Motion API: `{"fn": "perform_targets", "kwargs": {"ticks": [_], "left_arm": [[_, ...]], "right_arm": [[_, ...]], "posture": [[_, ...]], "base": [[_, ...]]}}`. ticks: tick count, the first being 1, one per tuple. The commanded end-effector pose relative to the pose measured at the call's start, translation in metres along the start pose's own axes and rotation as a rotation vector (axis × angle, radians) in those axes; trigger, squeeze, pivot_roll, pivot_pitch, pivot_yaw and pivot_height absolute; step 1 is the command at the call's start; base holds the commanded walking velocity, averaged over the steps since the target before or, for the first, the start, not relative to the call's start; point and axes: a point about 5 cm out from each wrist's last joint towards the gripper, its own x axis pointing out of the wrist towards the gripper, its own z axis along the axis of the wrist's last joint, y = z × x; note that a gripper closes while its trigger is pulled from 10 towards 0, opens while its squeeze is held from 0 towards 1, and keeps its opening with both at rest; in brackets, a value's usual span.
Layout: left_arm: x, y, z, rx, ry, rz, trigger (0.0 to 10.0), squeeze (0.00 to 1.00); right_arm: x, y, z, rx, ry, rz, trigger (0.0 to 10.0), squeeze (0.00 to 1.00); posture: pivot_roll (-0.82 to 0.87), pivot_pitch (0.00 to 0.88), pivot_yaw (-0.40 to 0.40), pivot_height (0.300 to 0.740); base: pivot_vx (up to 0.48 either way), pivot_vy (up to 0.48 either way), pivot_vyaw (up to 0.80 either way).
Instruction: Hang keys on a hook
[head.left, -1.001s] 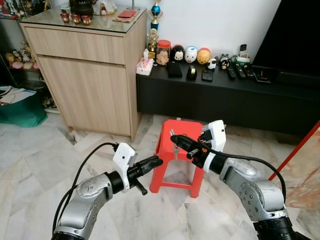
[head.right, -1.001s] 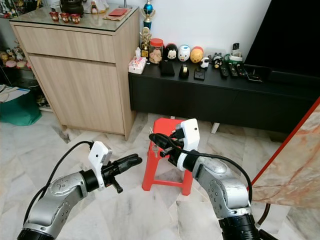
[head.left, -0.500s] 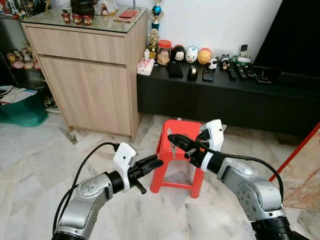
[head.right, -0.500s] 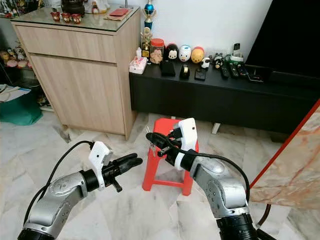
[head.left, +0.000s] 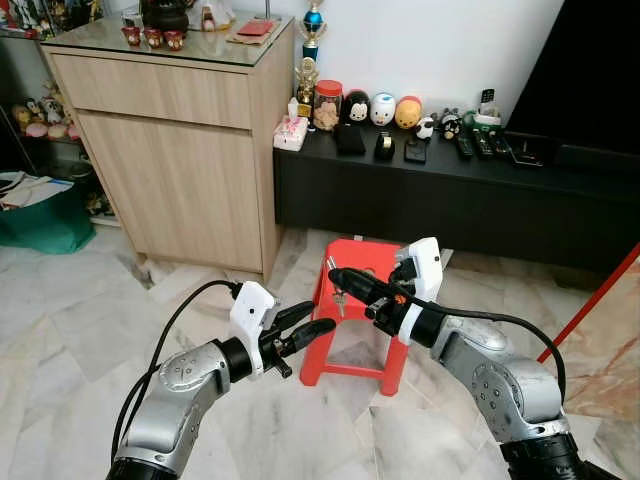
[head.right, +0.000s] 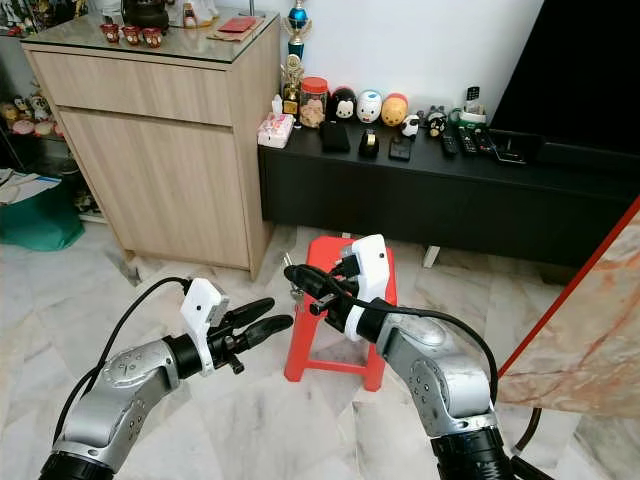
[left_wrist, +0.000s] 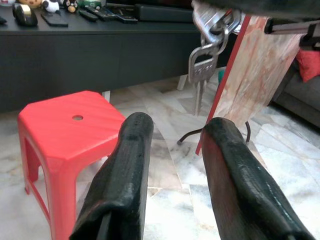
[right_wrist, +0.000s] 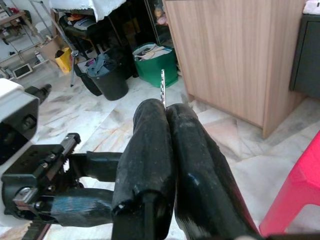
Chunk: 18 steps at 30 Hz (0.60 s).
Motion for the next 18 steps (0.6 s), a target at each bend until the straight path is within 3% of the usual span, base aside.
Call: {"fn": "perform_targets", "kwargs": {"ticks": [1, 18], "left_arm": [[0.003, 0.001, 0.006, 0.010, -0.018, 0.000, 10.0, 0.00], [0.011, -0.005, 0.011, 0.009, -0.041, -0.050, 10.0, 0.00]], "right_arm": [[0.000, 0.005, 0.010, -0.021, -0.025, 0.026, 10.0, 0.00], [0.000, 0.016, 0.012, -0.014, -0.023, 0.095, 10.0, 0.00]], "posture": [[-0.01, 0.000, -0.101, 0.740], [-0.01, 0.000, -0.102, 0.740]], "base": [[0.000, 0.000, 0.00], [0.000, 0.000, 0.00]]}}
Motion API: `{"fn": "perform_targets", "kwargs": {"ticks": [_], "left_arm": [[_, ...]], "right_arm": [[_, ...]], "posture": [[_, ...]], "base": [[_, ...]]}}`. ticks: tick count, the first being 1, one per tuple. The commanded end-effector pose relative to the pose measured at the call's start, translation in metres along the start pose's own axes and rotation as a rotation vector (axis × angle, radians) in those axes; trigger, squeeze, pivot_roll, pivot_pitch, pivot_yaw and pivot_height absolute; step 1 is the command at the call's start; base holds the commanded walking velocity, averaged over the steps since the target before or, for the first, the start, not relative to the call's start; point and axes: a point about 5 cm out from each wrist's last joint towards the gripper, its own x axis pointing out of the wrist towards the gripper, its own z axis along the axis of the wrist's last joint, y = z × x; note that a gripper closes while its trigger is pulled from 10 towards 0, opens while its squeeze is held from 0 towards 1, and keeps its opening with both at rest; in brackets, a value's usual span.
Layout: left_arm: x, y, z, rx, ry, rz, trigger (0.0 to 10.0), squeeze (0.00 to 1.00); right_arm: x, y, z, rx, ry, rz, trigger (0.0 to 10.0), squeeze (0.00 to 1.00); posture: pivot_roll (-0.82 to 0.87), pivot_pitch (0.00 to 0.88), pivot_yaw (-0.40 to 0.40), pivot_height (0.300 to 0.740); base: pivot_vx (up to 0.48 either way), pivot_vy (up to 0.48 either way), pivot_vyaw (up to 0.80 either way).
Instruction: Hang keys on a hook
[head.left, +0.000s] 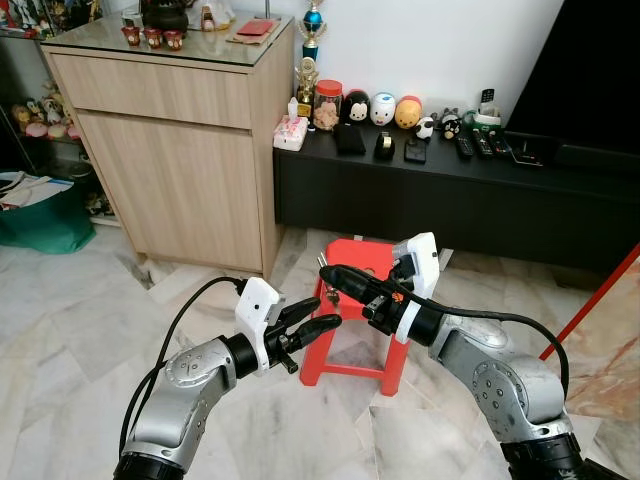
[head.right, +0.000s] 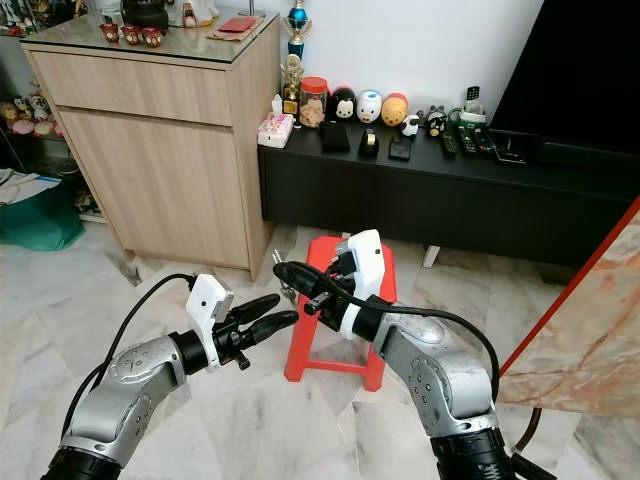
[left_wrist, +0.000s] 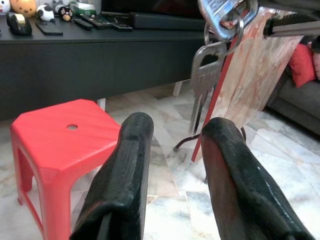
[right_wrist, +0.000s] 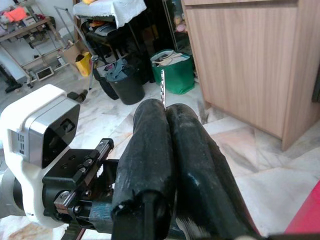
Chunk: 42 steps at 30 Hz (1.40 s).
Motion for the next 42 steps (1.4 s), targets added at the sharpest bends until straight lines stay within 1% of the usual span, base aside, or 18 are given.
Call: {"fn": "perform_targets", "kwargs": {"ticks": [1, 9, 16, 29, 30, 31, 32, 35, 36, 37, 42], "left_arm": [[0.004, -0.002, 0.004, 0.007, -0.012, -0.024, 10.0, 0.00], [0.006, -0.005, 0.006, 0.009, -0.022, -0.048, 10.0, 0.00], [0.006, -0.010, 0.006, 0.012, -0.009, -0.100, 10.0, 0.00], [0.004, -0.012, 0.007, 0.011, -0.008, -0.118, 10.0, 0.00], [0.004, -0.012, 0.007, 0.011, -0.008, -0.119, 9.9, 0.00], [0.004, -0.012, 0.007, 0.010, -0.007, -0.121, 6.5, 0.00], [0.004, -0.012, 0.007, 0.010, -0.007, -0.121, 5.0, 0.00], [0.004, -0.012, 0.007, 0.009, -0.006, -0.122, 4.8, 0.00], [0.003, -0.012, 0.007, 0.010, -0.004, -0.122, 1.8, 0.00], [0.003, -0.012, 0.006, 0.009, -0.002, -0.122, 0.0, 0.00], [0.002, -0.012, 0.006, 0.005, 0.000, -0.121, 0.0, 0.00]], "right_arm": [[-0.001, 0.004, 0.004, -0.016, -0.004, 0.016, 10.0, 0.00], [-0.001, 0.005, 0.002, -0.023, 0.009, 0.023, 10.0, 0.00], [-0.001, 0.005, 0.001, -0.037, 0.018, 0.022, 10.0, 0.00], [0.000, 0.005, -0.001, -0.040, 0.027, 0.024, 10.0, 0.00], [0.000, 0.005, -0.001, -0.040, 0.027, 0.024, 10.0, 0.00], [0.000, 0.005, -0.001, -0.040, 0.028, 0.024, 10.0, 0.00], [0.000, 0.005, -0.001, -0.039, 0.028, 0.024, 10.0, 0.00], [0.000, 0.005, -0.001, -0.039, 0.028, 0.025, 10.0, 0.00], [0.000, 0.005, -0.002, -0.039, 0.028, 0.024, 10.0, 0.00], [0.001, 0.005, -0.002, -0.039, 0.028, 0.023, 10.0, 0.00], [0.001, 0.005, -0.002, -0.038, 0.029, 0.020, 10.0, 0.00]], "posture": [[-0.01, 0.000, -0.102, 0.740], [-0.02, 0.000, -0.100, 0.740], [-0.01, 0.000, -0.100, 0.740], [-0.01, 0.000, -0.098, 0.740], [-0.01, 0.000, -0.098, 0.740], [-0.01, 0.000, -0.099, 0.740], [-0.01, 0.000, -0.099, 0.740], [-0.01, 0.000, -0.098, 0.740], [-0.01, 0.000, -0.098, 0.740], [-0.01, 0.000, -0.098, 0.740], [-0.01, 0.000, -0.099, 0.740]], "base": [[0.000, 0.000, 0.00], [0.000, 0.000, 0.00], [0.000, 0.000, 0.00], [0.000, 0.000, 0.00], [0.000, 0.000, 0.00], [0.000, 0.000, 0.00], [0.000, 0.000, 0.00], [0.000, 0.000, 0.00], [0.000, 0.000, 0.00], [0.000, 0.000, 0.00], [0.000, 0.000, 0.00]]}}
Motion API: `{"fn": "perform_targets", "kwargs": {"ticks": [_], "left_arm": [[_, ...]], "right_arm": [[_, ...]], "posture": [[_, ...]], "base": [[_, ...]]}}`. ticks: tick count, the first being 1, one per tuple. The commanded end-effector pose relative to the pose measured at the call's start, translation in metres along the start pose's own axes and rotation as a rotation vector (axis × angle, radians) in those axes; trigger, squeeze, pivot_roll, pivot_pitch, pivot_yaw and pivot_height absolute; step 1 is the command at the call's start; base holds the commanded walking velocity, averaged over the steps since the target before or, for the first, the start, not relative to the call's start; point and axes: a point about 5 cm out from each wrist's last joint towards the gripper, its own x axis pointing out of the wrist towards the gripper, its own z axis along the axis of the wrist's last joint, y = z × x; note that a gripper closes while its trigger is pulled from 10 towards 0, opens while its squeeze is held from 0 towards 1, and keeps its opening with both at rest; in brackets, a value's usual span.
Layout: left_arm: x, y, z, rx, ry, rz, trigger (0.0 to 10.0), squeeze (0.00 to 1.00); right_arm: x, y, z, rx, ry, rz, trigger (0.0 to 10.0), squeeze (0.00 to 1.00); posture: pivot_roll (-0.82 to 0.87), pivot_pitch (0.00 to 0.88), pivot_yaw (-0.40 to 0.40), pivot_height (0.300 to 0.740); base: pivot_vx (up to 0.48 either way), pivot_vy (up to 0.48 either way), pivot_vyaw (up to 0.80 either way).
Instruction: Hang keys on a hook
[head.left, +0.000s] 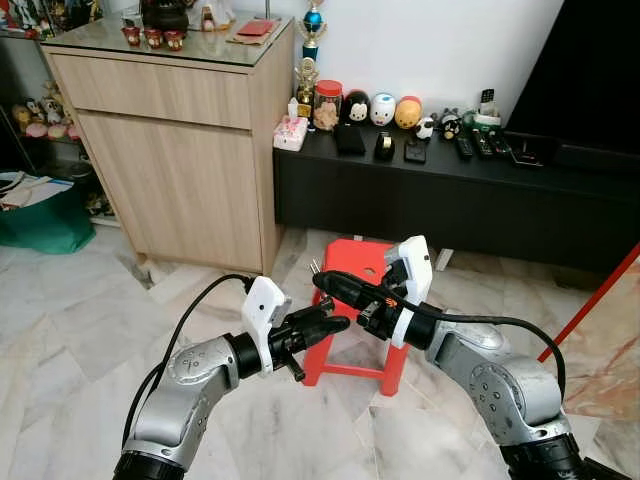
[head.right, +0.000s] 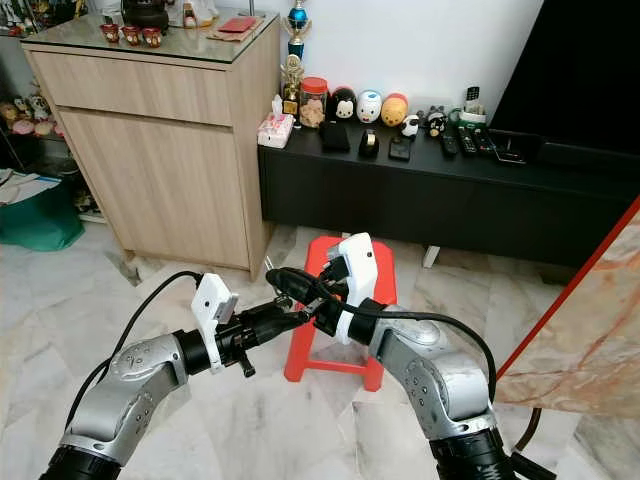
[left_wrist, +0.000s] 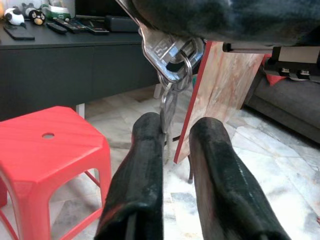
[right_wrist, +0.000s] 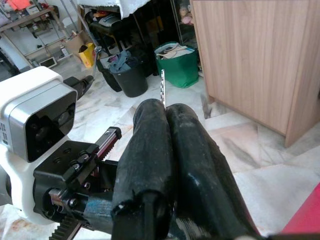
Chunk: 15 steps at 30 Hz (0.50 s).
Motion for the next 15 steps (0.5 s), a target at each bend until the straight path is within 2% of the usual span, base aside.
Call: {"fn": "perform_targets", "kwargs": {"ticks": [1, 15], "left_arm": [[0.0013, -0.0038, 0.0014, 0.008, 0.010, -0.024, 0.0, 0.00], [0.0006, -0.0040, 0.0017, 0.007, 0.005, -0.025, 0.0, 0.00]], "right_arm": [[-0.0011, 0.0014, 0.0022, -0.022, -0.004, -0.001, 10.0, 0.00], [-0.0015, 0.0012, 0.0010, -0.026, -0.002, -0.005, 10.0, 0.00]], "posture": [[-0.01, 0.000, -0.099, 0.740], [-0.01, 0.000, -0.100, 0.740]], "base": [[0.000, 0.000, 0.00], [0.000, 0.000, 0.00]]}}
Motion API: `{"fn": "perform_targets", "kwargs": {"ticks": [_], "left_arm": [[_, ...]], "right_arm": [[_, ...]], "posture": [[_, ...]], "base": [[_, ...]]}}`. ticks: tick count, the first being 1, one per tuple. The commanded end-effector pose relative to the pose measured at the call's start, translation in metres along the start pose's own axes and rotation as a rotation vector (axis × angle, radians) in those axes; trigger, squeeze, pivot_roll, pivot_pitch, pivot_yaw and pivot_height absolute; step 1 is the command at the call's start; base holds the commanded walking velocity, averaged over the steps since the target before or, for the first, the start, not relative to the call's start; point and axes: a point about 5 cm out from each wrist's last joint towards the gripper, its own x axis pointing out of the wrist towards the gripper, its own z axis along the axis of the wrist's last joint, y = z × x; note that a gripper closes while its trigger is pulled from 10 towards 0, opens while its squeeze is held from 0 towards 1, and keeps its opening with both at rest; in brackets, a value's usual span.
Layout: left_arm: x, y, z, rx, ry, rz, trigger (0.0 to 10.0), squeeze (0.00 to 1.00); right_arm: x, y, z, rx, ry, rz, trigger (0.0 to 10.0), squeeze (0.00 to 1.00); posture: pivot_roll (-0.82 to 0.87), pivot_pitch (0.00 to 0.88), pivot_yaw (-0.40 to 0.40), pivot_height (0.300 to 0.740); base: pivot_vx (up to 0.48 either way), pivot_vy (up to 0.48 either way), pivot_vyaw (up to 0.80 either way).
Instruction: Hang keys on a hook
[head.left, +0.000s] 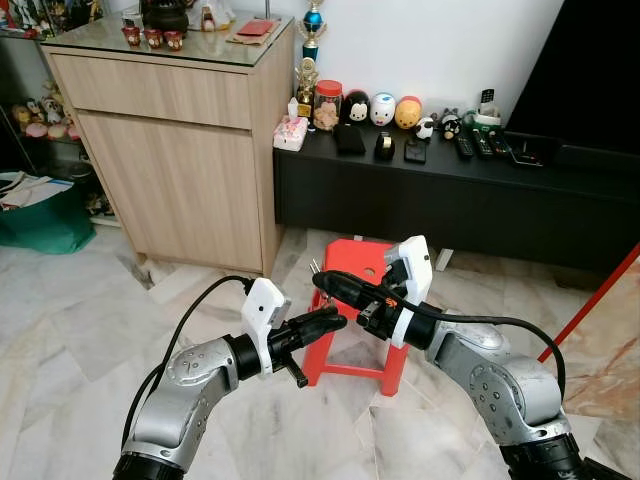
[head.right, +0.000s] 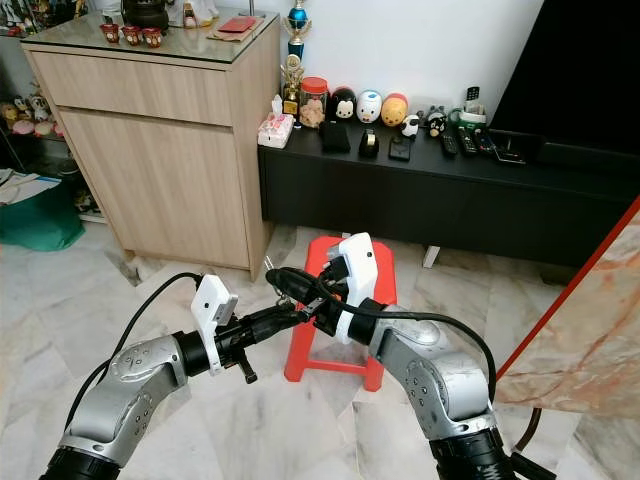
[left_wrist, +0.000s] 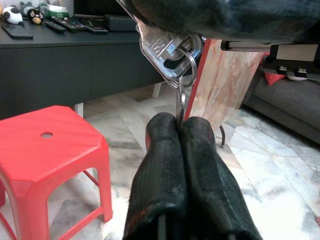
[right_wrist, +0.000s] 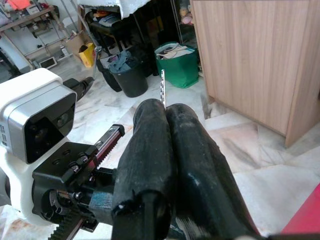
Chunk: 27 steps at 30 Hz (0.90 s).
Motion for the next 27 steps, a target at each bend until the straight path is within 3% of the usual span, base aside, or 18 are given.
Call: {"fn": "perform_targets", "kwargs": {"ticks": [1, 16, 27], "left_arm": [[0.001, -0.004, 0.002, 0.010, 0.003, -0.020, 0.0, 0.00], [-0.002, -0.002, 0.001, 0.013, 0.014, -0.011, 0.0, 0.00], [-0.003, 0.000, 0.001, 0.019, 0.023, -0.010, 0.0, 0.00]], "right_arm": [[-0.002, 0.001, 0.001, -0.027, 0.000, -0.006, 10.0, 0.00], [-0.006, -0.011, -0.001, -0.058, 0.021, -0.078, 10.0, 0.00], [-0.009, -0.029, -0.004, -0.053, 0.048, -0.201, 10.0, 0.00]], "posture": [[-0.01, 0.000, -0.100, 0.740], [-0.01, 0.000, -0.099, 0.740], [-0.01, 0.000, -0.100, 0.740]], "base": [[0.000, 0.000, 0.00], [0.000, 0.000, 0.00], [0.000, 0.000, 0.00]]}}
